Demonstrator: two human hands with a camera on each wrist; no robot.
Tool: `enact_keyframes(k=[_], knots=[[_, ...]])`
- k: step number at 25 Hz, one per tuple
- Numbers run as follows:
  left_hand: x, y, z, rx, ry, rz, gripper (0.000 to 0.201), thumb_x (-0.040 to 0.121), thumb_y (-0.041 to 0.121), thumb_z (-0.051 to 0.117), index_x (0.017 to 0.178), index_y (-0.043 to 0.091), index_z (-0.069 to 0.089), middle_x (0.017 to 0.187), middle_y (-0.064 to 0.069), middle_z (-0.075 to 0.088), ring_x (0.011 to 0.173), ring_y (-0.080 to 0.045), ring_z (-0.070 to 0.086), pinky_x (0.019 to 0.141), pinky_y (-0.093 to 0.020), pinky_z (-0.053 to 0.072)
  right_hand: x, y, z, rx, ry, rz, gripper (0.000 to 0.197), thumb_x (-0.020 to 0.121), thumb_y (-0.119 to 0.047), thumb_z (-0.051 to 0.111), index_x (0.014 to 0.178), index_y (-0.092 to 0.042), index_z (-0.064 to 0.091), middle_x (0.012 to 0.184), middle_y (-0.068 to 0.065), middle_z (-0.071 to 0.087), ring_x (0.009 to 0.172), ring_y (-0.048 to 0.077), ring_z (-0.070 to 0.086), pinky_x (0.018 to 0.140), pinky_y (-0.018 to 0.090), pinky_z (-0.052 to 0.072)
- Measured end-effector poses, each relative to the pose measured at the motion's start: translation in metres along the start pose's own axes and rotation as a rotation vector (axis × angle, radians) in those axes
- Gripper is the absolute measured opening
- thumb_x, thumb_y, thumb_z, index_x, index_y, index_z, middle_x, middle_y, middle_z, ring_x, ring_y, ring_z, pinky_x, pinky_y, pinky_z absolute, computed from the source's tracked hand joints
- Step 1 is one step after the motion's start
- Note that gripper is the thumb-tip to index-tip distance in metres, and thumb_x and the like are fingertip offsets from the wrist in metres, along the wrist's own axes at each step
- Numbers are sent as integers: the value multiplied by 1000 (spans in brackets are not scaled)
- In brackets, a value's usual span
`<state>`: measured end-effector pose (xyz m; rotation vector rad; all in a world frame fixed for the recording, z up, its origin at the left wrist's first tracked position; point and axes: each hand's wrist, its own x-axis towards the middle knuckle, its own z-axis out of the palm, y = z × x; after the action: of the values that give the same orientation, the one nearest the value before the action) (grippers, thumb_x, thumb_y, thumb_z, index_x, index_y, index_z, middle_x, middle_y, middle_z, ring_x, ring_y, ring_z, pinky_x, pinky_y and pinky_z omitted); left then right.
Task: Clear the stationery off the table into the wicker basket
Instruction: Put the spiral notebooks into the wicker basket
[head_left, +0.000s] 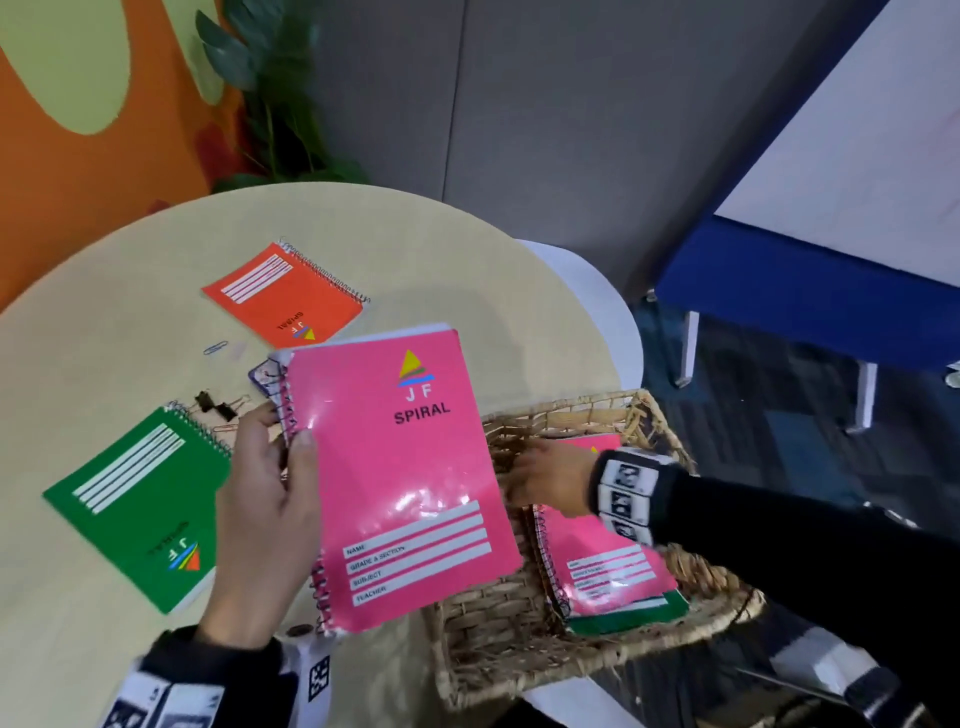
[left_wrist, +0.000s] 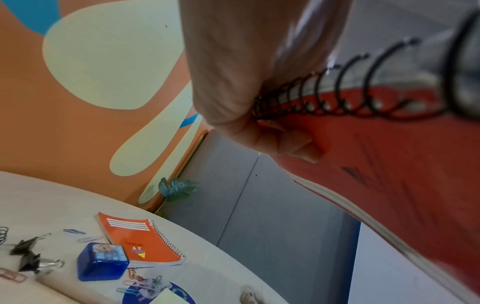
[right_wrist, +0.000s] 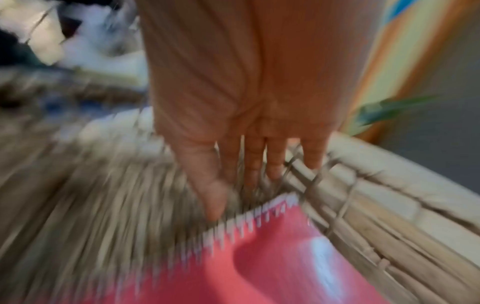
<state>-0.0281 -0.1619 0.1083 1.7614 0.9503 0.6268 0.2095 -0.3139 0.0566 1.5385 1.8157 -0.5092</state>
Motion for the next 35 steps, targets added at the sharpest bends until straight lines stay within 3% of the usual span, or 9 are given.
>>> enact_keyframes(k=[4, 8, 12, 17, 20, 22, 28, 32, 35], knots=[[-9, 9, 15, -93, -72, -7, 13, 98, 31, 38, 109, 33, 43, 88, -22, 64, 73, -43, 62, 60, -56, 52, -63, 2, -2, 1216, 340, 242, 79, 75, -42, 62, 144, -36, 24, 152, -5, 33, 138, 12, 34, 116, 47, 28], [-12, 36, 53, -149, -171, 43, 21, 99, 27, 37, 118, 20, 42, 88, 2, 67, 70, -13, 67, 57, -21, 55, -102, -30, -9, 2003, 554, 285, 50, 78, -55, 55, 124, -34, 52, 107, -18, 69, 97, -3, 66, 86, 27, 54], [-11, 47, 73, -134, -415, 66, 27, 99, 33, 37, 125, 28, 41, 101, 3, 69, 87, -19, 68, 72, -32, 58, -109, -44, 17, 2111, 711, 342, 30, 93, -19, 50, 120, -15, 61, 114, 20, 68, 102, 37, 66, 88, 46, 56], [32, -14, 36, 414, -474, 126, 35, 96, 33, 47, 126, 15, 52, 113, -1, 63, 105, -16, 60, 86, -23, 48, -122, -42, 77, 2052, 622, 652, 25, 91, -10, 54, 113, -6, 64, 102, 21, 73, 82, 32, 73, 77, 46, 59], [69, -72, -7, 849, -456, 93, 34, 90, 11, 53, 124, 12, 52, 123, -10, 59, 113, -26, 56, 91, -37, 48, -117, -39, 112, 1624, 492, 868, 61, 58, -68, 71, 90, -16, 73, 88, 10, 78, 78, 26, 74, 73, 44, 58], [89, -96, -27, 1115, -530, 19, 50, 84, -4, 50, 130, 14, 45, 133, -11, 49, 121, -29, 47, 91, -39, 49, -104, -32, 140, 1230, 319, 887, 97, 29, -101, 36, 75, -24, 73, 75, 2, 76, 76, 21, 71, 69, 41, 54], [121, -126, -52, 1594, -757, 78, 84, 75, 1, 66, 143, 20, 20, 153, -12, 13, 140, -31, 17, 102, -46, 39, -96, -23, 107, 937, -46, 943, 82, 63, -71, 54, 130, -25, 50, 118, 5, 68, 109, 25, 63, 88, 33, 49], [135, -124, -49, 1630, -835, 155, 87, 73, 8, 72, 143, 20, 21, 151, -11, 16, 137, -30, 19, 102, -45, 36, -83, -8, 2, 1014, 243, 912, 7, 82, -40, 65, 84, -36, 59, 76, -6, 67, 79, 19, 66, 63, 30, 46], [145, -131, -52, 1640, -858, 229, 83, 74, 16, 74, 141, 16, 26, 151, -8, 22, 134, -28, 26, 104, -44, 35, -36, 15, -77, 1158, 594, 697, 12, 81, -31, 69, 91, -26, 64, 76, -3, 69, 69, 16, 67, 64, 34, 53]])
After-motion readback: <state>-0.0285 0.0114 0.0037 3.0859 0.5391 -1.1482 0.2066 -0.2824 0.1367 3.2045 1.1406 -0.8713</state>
